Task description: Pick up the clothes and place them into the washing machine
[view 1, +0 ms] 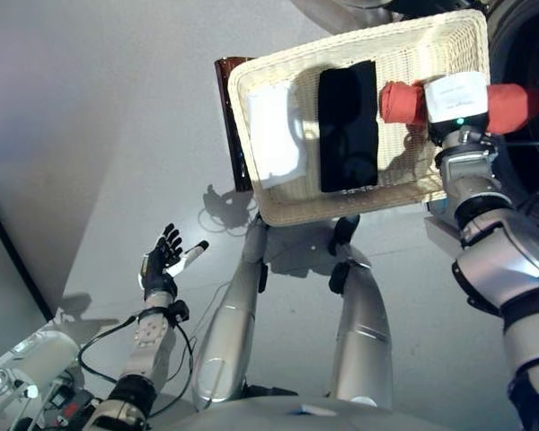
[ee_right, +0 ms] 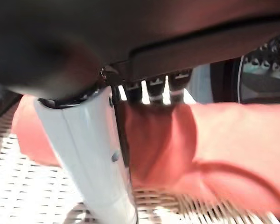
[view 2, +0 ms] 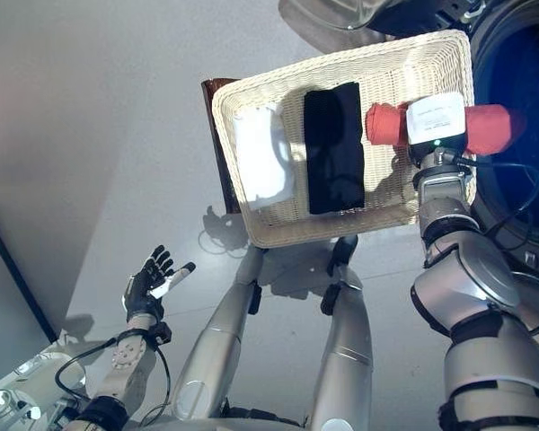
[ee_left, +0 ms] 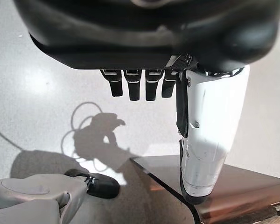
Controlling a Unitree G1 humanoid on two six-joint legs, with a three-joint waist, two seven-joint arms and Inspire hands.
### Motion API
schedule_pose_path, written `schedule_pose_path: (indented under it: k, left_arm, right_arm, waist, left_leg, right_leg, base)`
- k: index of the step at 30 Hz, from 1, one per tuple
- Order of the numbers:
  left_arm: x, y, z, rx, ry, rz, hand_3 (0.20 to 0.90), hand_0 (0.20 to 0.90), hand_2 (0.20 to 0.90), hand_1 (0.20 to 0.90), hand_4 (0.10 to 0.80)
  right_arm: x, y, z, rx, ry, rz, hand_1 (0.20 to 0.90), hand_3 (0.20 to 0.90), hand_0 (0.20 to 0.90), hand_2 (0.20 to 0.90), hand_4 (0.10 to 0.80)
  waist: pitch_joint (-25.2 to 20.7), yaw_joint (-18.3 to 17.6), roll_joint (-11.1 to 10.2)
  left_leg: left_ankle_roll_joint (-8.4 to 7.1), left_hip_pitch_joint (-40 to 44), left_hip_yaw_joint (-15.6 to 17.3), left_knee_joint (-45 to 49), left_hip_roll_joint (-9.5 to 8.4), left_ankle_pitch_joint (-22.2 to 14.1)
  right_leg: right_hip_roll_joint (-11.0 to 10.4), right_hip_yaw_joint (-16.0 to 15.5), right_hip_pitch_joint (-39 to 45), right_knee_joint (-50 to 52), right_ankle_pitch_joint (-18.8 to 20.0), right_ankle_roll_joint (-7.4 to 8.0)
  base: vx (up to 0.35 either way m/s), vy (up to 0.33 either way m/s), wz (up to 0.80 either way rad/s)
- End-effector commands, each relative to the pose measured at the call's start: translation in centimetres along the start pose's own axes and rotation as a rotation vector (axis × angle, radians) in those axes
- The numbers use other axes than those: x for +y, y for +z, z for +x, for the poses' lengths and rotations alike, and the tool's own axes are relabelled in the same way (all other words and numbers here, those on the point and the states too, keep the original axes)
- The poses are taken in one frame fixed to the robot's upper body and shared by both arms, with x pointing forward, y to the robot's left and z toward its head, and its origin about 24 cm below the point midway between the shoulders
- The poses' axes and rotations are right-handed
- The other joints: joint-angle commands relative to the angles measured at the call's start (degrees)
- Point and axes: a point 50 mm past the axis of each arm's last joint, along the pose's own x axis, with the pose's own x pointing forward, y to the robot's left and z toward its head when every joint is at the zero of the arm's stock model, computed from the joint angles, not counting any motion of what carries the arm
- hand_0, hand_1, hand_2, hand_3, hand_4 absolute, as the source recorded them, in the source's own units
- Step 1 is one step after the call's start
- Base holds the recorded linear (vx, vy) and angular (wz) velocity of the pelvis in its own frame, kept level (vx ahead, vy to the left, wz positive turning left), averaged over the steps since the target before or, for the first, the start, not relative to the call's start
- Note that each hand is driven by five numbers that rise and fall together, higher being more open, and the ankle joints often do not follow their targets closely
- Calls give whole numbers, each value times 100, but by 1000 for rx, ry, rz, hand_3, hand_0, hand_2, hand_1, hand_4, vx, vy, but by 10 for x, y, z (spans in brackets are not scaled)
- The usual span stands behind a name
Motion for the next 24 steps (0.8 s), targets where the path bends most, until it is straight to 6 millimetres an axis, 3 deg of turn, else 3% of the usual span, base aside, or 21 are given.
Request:
schedule_pose_path:
  k: [1, 12, 14, 15, 16, 20, 22, 24]
  left_arm:
    - [26, 10, 1, -52, 86, 27, 900, 900, 900, 900, 800]
    - [29, 6, 1, -38, 99, 56, 900, 900, 900, 900, 800]
    - [32, 2, 0, -14, 99, 110, 900, 900, 900, 900, 800]
    - [32, 2, 0, -14, 99, 110, 900, 900, 900, 900, 800]
    - [33, 1, 0, -7, 107, 115, 900, 900, 900, 900, 800]
    - [32, -4, -2, 12, 94, 141, 900, 900, 900, 900, 800]
    - [34, -3, -2, 14, 92, 147, 900, 900, 900, 900, 800]
    - [38, -2, -3, 12, 101, 151, 900, 900, 900, 900, 800]
  right_arm:
    - [-17, -48, 8, 126, -63, -111, 200, 200, 200, 200, 300]
    - [-23, -36, 12, 115, -92, -32, 200, 200, 200, 200, 300]
    - [-32, -29, 15, 150, -134, 169, 200, 200, 200, 200, 300]
    - [-32, -29, 15, 150, -134, 169, 200, 200, 200, 200, 300]
    - [-36, -26, 17, 217, -161, 404, 200, 200, 200, 200, 300]
    - [-32, -19, 15, 372, -177, 976, 200, 200, 200, 200, 300]
    - [-29, -21, 14, 408, -174, 1033, 200, 200, 200, 200, 300]
    - [-25, -11, 11, 482, -182, 1394, 200, 200, 200, 200, 300]
  waist:
    - [73, 47, 171]
    - [-38, -37, 92]
    - [-93, -68, 71]
    - [-91, -66, 70]
    - [-135, -74, 72]
    - [-243, -78, 106]
    - [-266, -72, 125]
    - [-348, -45, 157]
  left_leg:
    - [-186, 22, 211, 697, -173, -820]
    - [-205, 254, 269, 588, -176, -817]
    - [-206, 381, 310, 548, -176, -808]
    - [-206, 385, 311, 546, -176, -808]
    - [-213, 501, 330, 469, -167, -793]
    - [-221, 758, 385, 318, -153, -772]
    - [-219, 813, 399, 307, -151, -777]
    - [-213, 930, 419, 280, -145, -795]
  right_leg:
    - [120, 121, 685, -1196, 652, 259]
    - [101, 179, 957, -1439, 758, 278]
    - [94, 196, 1084, -1506, 810, 289]
    - [94, 197, 1088, -1508, 810, 289]
    - [74, 215, 1211, -1600, 851, 294]
    - [49, 244, 1493, -1795, 898, 312]
    - [41, 245, 1548, -1816, 897, 310]
    - [31, 240, 1678, -1872, 890, 314]
  base:
    - [0, 0, 0]
    - [0, 0, 0]
    - [-7, 16, -4]
    - [-11, 25, -5]
    - [-15, 24, -5]
    - [-3, 23, -6]
    - [10, 11, -7]
    - [26, 5, -7]
